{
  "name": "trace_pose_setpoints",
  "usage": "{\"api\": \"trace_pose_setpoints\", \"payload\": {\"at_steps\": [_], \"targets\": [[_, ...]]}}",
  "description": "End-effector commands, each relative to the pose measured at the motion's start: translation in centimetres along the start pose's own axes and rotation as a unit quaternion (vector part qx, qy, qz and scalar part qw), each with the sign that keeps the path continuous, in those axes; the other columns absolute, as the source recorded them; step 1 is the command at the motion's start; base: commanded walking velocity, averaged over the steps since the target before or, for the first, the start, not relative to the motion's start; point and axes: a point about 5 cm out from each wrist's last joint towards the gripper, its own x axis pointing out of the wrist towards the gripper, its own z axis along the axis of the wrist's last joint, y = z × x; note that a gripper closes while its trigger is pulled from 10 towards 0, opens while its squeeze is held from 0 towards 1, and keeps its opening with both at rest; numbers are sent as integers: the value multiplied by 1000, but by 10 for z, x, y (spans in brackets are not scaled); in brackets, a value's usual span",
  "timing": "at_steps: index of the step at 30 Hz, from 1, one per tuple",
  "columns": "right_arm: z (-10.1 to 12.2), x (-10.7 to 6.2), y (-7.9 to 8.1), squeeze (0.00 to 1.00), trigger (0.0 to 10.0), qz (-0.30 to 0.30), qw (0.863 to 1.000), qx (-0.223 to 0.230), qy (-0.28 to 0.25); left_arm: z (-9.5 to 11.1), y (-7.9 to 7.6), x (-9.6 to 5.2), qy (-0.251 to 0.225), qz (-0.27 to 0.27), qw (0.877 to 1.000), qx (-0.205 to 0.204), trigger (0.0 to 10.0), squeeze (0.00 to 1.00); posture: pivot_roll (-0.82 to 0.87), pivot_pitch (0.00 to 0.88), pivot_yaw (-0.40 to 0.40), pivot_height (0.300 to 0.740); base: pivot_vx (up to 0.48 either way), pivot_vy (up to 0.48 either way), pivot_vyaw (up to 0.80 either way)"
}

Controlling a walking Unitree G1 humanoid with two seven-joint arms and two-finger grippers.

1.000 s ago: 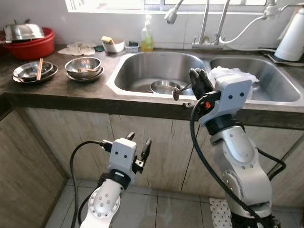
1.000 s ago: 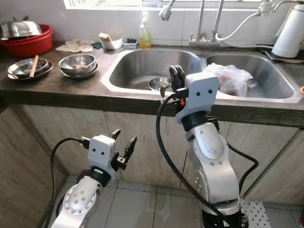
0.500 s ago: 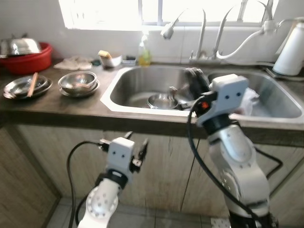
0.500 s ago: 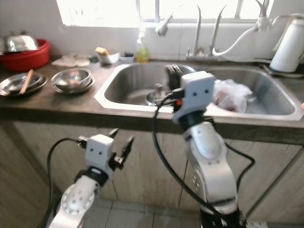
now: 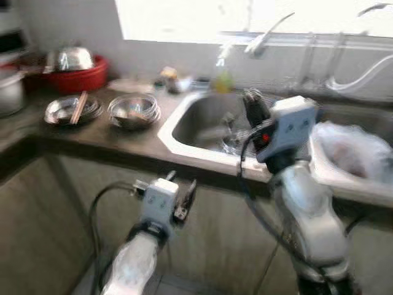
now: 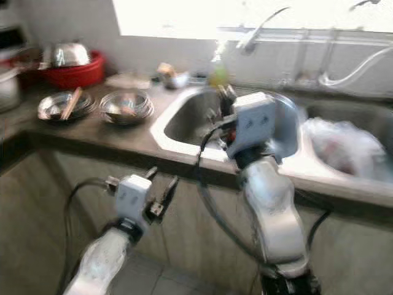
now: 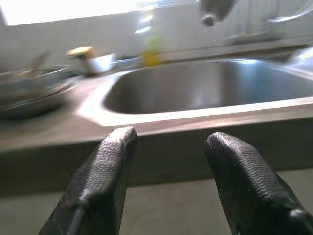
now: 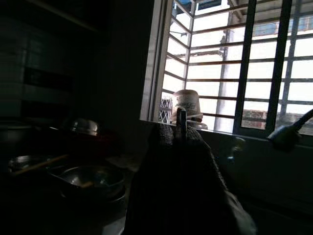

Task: Kitchen organization

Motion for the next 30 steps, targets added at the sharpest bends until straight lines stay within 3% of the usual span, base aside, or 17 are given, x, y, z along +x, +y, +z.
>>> {"api": "trace_pose_setpoints", "payload": {"at_steps": [1,15,18,30], "targets": [[1,-2,-13,0,10000,-22,1000,-6,-1,4,-8,3,-4,-14,1000,-6,10000,0,34,0,-18,740,334,0,0],[-28,-12,-17,0,10000,-34,997,-19,70,3,-9,2,-1,-19,1000,-7,10000,0,38,0,-16,740,333,0,0],[-41,-15,-21,0,10000,-43,991,-49,115,1,-9,1,4,-19,1000,-3,10000,0,38,0,-16,740,333,0,0],[-65,-24,-26,0,10000,-55,979,-66,187,-2,-12,-1,9,-24,1000,-7,10000,0,40,0,-20,740,329,0,0]]}}
